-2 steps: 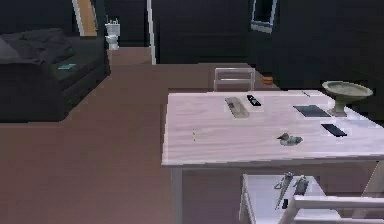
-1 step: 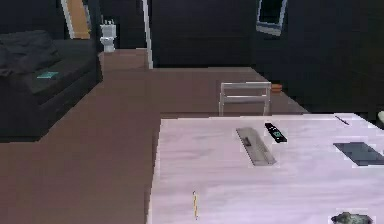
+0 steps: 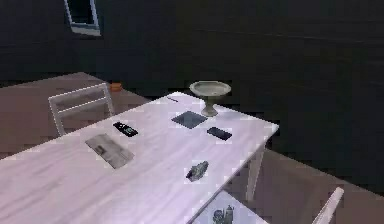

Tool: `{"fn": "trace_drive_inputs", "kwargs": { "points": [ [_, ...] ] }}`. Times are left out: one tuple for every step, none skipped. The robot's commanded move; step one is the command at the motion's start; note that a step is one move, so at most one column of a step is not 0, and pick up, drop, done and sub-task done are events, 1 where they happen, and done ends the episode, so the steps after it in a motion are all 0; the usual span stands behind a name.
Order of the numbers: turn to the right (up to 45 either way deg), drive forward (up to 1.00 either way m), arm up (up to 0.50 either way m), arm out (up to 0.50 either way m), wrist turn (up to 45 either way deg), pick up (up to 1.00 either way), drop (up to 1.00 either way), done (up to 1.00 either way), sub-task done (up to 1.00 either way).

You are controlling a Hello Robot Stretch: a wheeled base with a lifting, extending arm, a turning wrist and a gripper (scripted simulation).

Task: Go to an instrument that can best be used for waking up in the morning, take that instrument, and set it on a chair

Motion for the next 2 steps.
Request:
{"fn": "trace_drive_inputs", "kwargs": {
  "points": [
    [45.0, 0.0, 0.0, 0.0, 0.0, 0.0, 0.0, 0.0, 0.0],
    [45.0, 0.0, 0.0, 0.0, 0.0, 0.0, 0.0, 0.0, 0.0]
  ]
}}
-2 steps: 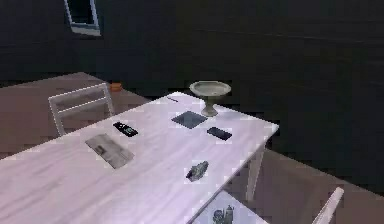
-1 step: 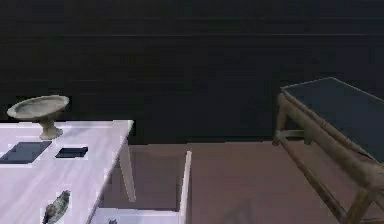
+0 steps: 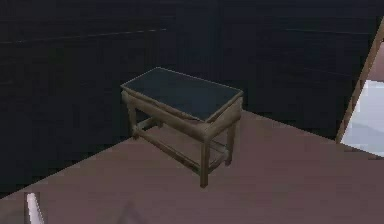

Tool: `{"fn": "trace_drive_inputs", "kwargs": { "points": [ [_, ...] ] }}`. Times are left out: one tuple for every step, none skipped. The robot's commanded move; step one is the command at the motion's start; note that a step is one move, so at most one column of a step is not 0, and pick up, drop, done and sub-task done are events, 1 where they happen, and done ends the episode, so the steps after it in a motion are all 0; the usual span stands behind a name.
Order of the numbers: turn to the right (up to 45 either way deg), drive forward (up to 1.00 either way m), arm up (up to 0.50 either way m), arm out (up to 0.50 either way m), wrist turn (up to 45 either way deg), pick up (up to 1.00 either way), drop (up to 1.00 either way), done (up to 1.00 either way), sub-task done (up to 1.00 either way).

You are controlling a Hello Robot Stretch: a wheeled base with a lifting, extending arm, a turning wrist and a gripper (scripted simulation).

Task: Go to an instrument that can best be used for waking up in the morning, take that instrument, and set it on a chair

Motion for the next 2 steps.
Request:
{"fn": "trace_drive_inputs", "kwargs": {
  "points": [
    [15.0, 0.0, 0.0, 0.0, 0.0, 0.0, 0.0, 0.0, 0.0],
    [-45.0, 0.0, 0.0, 0.0, 0.0, 0.0, 0.0, 0.0, 0.0]
  ]
}}
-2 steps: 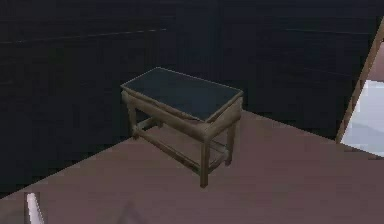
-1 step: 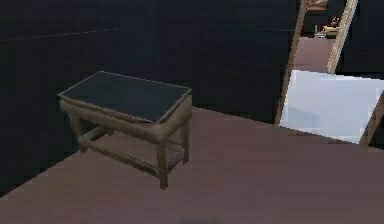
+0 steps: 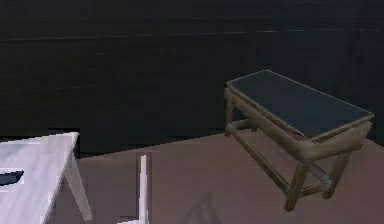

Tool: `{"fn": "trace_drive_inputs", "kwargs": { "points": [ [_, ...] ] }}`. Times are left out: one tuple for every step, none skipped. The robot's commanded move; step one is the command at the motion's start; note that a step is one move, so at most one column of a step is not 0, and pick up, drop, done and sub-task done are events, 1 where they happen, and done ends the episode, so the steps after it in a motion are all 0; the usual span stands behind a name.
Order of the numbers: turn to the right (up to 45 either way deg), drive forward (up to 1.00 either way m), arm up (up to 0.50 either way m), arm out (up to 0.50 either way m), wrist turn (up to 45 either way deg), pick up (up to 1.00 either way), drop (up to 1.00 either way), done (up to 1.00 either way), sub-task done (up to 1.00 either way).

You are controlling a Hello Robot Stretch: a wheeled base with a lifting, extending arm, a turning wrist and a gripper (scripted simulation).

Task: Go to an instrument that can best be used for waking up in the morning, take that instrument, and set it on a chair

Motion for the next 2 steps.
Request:
{"fn": "trace_drive_inputs", "kwargs": {
  "points": [
    [-45.0, 0.0, 0.0, 0.0, 0.0, 0.0, 0.0, 0.0, 0.0],
    [-45.0, 0.0, 0.0, 0.0, 0.0, 0.0, 0.0, 0.0, 0.0]
  ]
}}
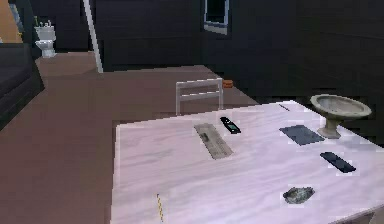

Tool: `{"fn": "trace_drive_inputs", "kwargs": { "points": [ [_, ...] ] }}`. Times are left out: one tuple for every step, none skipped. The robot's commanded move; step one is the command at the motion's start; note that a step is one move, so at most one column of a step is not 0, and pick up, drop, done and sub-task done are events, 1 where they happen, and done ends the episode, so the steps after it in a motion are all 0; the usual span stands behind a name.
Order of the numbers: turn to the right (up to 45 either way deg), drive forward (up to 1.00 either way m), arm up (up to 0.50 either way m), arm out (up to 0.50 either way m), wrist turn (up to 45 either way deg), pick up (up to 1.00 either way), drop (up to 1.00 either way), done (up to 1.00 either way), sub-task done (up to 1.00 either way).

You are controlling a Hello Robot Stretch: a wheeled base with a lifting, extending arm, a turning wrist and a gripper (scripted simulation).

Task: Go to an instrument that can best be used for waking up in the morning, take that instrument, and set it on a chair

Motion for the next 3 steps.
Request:
{"fn": "trace_drive_inputs", "kwargs": {
  "points": [
    [-9.0, 0.0, 0.0, 0.0, 0.0, 0.0, 0.0, 0.0, 0.0],
    [0.0, 0.0, 0.0, 0.38, 0.0, 0.0, 0.0, 0.0, 0.0],
    [0.0, 0.0, 0.0, 0.0, 39.0, 0.0, 0.0, 0.0, 0.0]
  ]
}}
